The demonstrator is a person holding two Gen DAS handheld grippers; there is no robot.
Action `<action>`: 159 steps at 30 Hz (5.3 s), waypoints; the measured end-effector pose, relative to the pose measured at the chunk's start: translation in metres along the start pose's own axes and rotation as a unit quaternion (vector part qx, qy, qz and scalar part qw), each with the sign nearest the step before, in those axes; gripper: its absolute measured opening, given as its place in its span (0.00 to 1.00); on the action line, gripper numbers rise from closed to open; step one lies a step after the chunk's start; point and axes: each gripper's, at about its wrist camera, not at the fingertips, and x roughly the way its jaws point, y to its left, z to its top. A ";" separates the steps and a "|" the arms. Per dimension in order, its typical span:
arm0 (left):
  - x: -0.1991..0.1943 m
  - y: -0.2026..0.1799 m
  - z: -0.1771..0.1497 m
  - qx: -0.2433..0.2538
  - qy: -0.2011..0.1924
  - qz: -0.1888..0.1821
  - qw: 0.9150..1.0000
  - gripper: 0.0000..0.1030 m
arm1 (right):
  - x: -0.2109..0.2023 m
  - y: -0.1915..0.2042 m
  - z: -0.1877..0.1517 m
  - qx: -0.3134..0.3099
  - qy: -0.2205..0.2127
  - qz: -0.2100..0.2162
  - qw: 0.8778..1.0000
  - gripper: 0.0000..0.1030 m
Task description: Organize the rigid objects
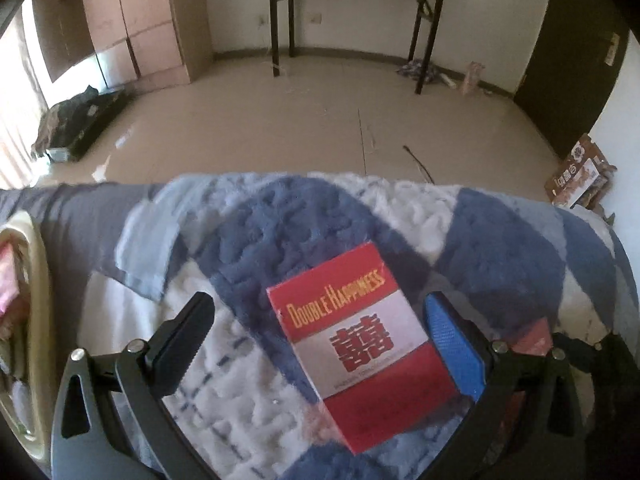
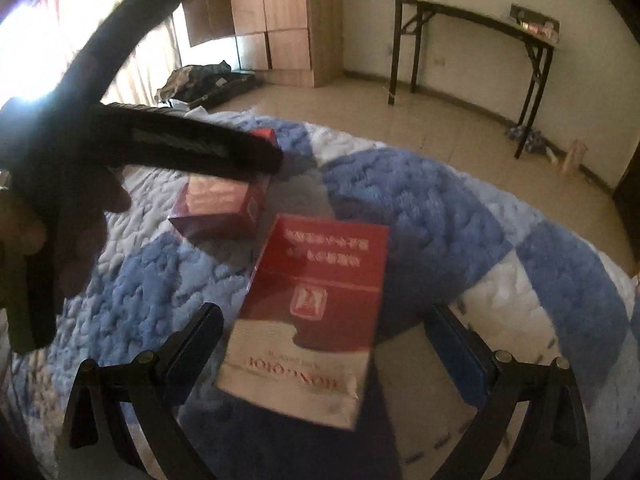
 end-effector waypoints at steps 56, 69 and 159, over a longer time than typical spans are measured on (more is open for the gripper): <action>-0.128 0.328 -0.132 -0.170 -0.088 0.143 0.971 0.88 | 0.084 0.315 0.136 -0.307 -0.071 0.221 0.923 0.56; -0.198 0.213 -0.186 -0.231 -0.131 0.174 0.948 1.00 | 0.007 0.210 0.098 -0.287 -0.065 0.254 0.921 1.00; -0.088 0.182 -0.215 -0.258 -0.046 0.194 0.945 1.00 | 0.079 0.192 0.053 -0.336 0.001 0.197 0.921 1.00</action>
